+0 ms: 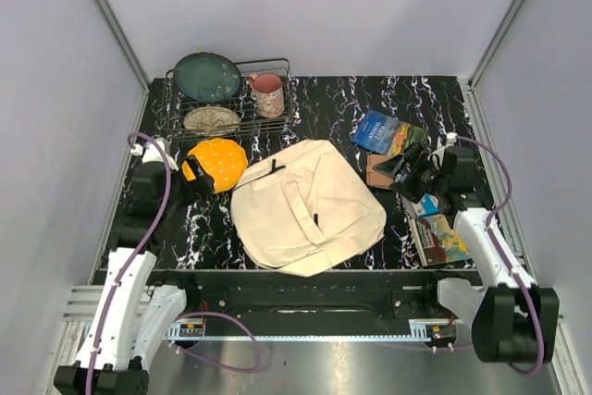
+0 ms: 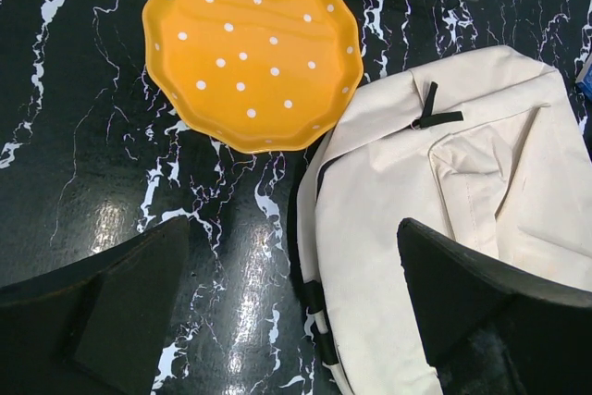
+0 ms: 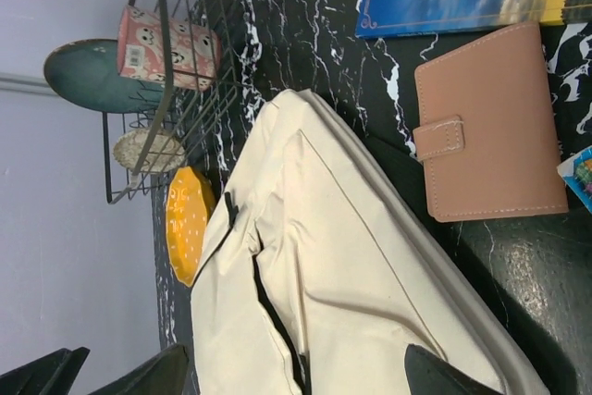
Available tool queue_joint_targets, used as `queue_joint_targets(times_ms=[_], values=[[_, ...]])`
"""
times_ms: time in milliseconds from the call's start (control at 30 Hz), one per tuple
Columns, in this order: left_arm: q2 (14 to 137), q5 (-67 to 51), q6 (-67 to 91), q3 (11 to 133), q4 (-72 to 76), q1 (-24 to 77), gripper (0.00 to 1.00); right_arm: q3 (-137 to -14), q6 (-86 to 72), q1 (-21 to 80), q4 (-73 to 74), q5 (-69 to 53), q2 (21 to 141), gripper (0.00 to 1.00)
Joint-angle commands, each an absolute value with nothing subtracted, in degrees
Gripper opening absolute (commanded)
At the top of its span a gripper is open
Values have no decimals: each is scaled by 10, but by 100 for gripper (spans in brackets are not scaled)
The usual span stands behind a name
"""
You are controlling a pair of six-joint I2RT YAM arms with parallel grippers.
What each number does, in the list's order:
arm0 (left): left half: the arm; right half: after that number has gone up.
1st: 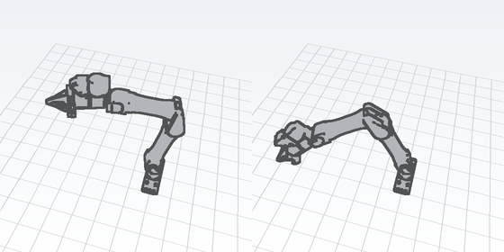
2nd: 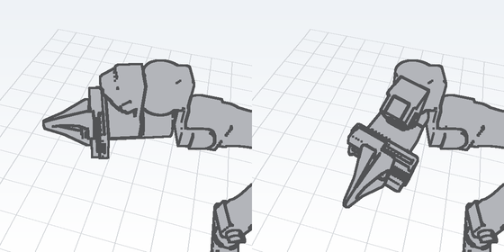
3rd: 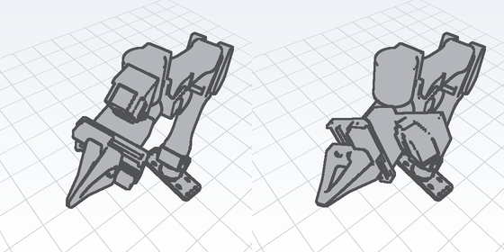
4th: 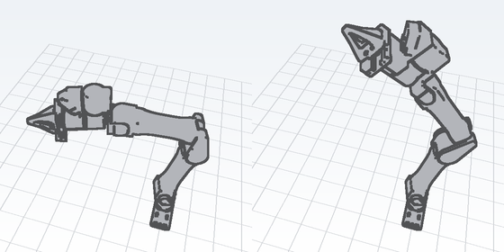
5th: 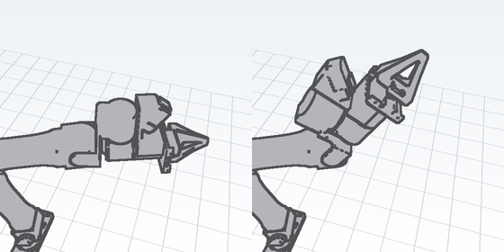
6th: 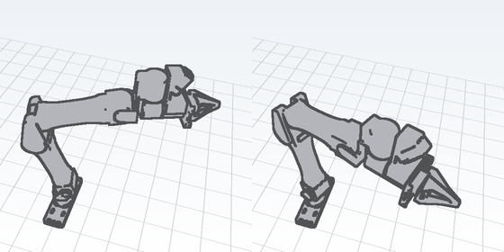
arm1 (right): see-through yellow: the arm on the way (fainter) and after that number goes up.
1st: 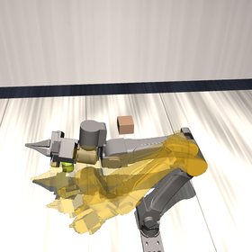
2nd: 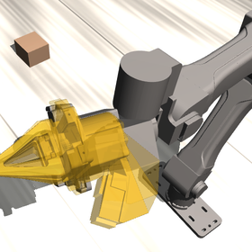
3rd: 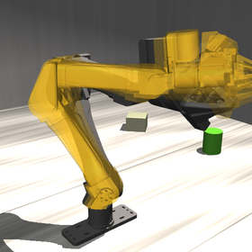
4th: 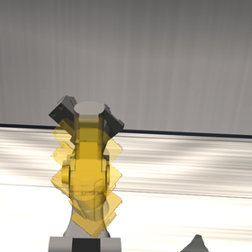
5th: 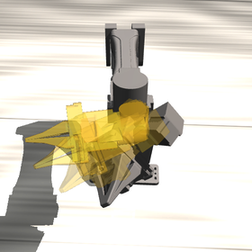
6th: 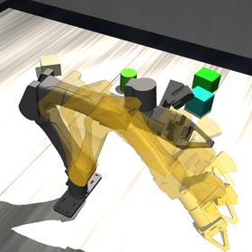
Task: Pack the student bag
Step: Adjust the student bag at the center of the board.
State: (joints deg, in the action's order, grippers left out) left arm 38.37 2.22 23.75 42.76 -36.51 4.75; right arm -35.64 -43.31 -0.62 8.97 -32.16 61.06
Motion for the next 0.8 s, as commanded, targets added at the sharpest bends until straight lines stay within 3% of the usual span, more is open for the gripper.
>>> queue_joint_targets(times_ms=[0,433,767], values=[[402,4,234,444,-353,45,99,-354,-408,-3,178,-296,532,100],[418,15,246,451,-352,45,99,-339,-405,-3,221,-254,491,100],[400,24,237,449,-362,44,99,-276,-376,-3,214,-316,509,100]])
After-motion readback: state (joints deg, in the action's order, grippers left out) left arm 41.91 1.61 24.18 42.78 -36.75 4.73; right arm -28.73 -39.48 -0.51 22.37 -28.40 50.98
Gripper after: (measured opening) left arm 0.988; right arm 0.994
